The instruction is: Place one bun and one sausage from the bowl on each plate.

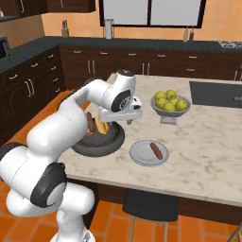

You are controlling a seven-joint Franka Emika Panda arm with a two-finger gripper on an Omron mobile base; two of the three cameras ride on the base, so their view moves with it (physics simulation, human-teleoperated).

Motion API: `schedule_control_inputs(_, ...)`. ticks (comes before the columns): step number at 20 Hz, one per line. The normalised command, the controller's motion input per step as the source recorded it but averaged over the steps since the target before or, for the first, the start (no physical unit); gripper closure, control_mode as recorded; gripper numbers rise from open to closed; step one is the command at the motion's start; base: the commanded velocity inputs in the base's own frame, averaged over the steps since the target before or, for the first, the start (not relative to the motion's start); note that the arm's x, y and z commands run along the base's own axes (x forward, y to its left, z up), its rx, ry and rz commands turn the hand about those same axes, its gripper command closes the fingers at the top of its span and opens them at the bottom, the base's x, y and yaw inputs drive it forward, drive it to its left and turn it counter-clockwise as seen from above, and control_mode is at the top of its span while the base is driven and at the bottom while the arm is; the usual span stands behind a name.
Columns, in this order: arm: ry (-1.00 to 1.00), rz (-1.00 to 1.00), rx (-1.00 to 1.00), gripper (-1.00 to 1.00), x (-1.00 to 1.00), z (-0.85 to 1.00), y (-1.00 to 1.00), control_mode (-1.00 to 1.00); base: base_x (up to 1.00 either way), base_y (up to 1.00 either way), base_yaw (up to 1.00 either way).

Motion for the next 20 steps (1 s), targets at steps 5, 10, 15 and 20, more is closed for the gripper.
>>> schedule_control_inputs(5, 0.0, 0.0, 0.0, -1.0, 0.01, 0.11, 1.0, -1.0, 0.0, 0.0, 0.0)
schedule_control_inputs(10, 0.06, 0.0, -0.11, -1.0, 0.09, -0.01, 0.85, -1.0, 0.0, 0.0, 0.0)
schedule_control_inputs(15, 0.06, 0.0, -0.01, -1.0, 0.45, -0.02, 0.02, -1.0, 0.0, 0.0, 0.0)
schedule_control_inputs(20, 0.05, 0.0, 0.0, -1.0, 0.54, -0.2, -0.02, -1.0, 0.0, 0.0, 0.0)
